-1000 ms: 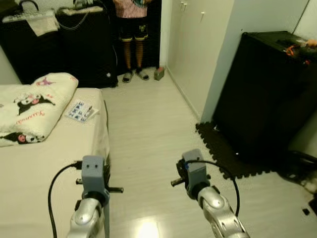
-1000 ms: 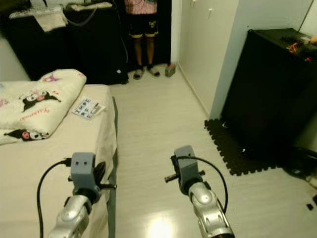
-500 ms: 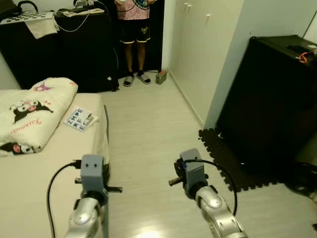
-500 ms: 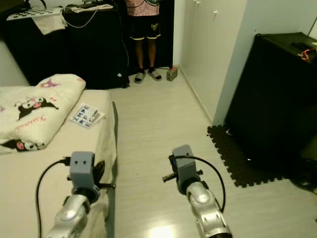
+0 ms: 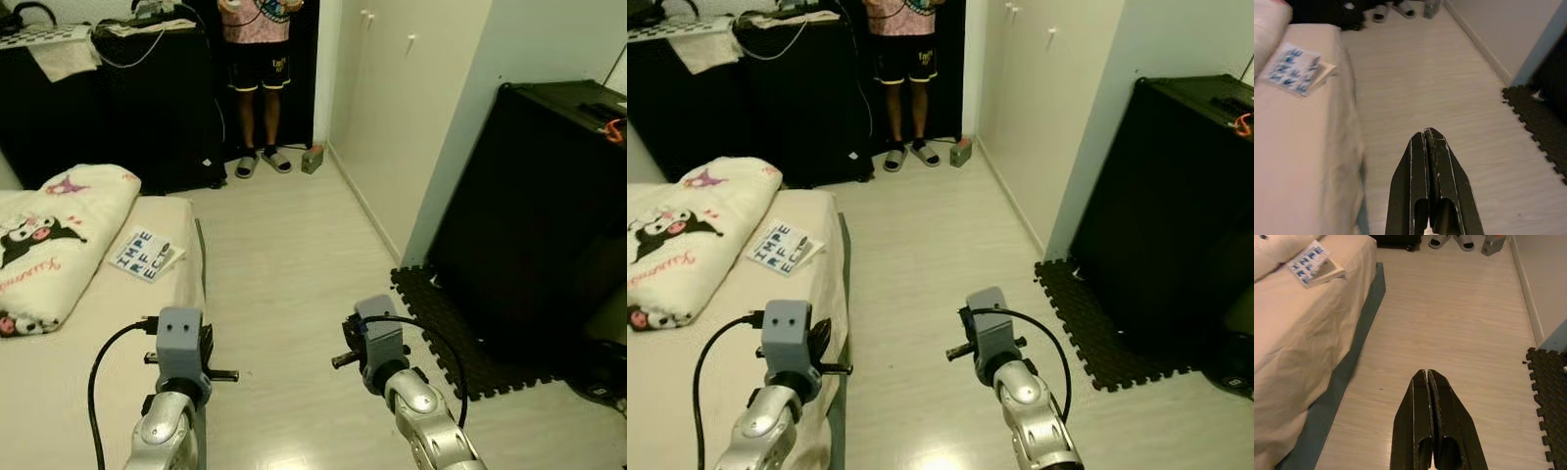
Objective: Clean up the room
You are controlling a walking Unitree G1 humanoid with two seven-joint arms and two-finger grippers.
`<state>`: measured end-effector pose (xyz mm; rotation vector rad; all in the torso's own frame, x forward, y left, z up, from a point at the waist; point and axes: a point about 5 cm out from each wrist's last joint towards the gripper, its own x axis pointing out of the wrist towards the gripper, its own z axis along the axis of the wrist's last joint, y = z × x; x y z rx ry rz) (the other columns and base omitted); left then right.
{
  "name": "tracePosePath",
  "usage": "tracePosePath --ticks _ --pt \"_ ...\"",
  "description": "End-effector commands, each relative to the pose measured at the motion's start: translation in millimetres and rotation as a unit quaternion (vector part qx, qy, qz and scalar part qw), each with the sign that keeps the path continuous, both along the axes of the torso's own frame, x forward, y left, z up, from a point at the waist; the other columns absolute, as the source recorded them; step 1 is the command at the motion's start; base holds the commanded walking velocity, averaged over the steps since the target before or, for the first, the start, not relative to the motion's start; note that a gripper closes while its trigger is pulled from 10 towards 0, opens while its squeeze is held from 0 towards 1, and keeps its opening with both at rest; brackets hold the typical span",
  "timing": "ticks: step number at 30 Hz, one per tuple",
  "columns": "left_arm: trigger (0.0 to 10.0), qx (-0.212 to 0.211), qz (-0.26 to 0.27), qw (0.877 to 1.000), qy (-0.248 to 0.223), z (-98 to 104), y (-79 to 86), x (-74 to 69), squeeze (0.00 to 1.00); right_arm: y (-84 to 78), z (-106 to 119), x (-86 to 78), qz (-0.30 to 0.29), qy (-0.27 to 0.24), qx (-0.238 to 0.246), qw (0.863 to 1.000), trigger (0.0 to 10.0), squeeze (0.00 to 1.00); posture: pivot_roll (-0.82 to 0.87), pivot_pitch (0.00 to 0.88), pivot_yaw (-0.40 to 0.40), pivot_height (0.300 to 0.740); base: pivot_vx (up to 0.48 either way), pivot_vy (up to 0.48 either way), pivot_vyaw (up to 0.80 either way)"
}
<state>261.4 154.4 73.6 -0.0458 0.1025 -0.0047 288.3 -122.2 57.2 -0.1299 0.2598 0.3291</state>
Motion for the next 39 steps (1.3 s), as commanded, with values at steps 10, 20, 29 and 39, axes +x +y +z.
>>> tracePosePath --ticks 10,20,29,39 --pt "10.0 0.000 0.007 1.000 0.019 -9 4.2 -3.6 0.00 1.8 -2 -1.2 -0.002 0.007 0.004 1.000 10.0 0.00 -0.03 0.073 -0.009 0.740 0.322 0.000 0.00" --pt "10.0 0.015 0.003 0.999 0.043 -18 4.0 -6.3 0.00 0.8 -9 -4.6 -0.006 0.020 0.006 1.000 10.0 0.00 -0.03 0.067 -0.009 0.740 0.000 0.000 0.00" --pt "10.0 0.022 0.001 0.999 0.045 -20 6.1 -5.8 0.00 -2.9 -8 -5.2 -0.022 0.011 0.017 1.000 10.0 0.00 -0.03 0.063 -0.011 0.740 0.000 0.000 0.00" --pt "10.0 0.014 0.018 0.984 0.178 -89 20.5 -42.2 0.00 -31.8 -60 -57.8 -0.049 0.061 0.023 0.997 10.0 0.00 -0.03 0.047 -0.018 0.740 0.000 0.000 0.00"
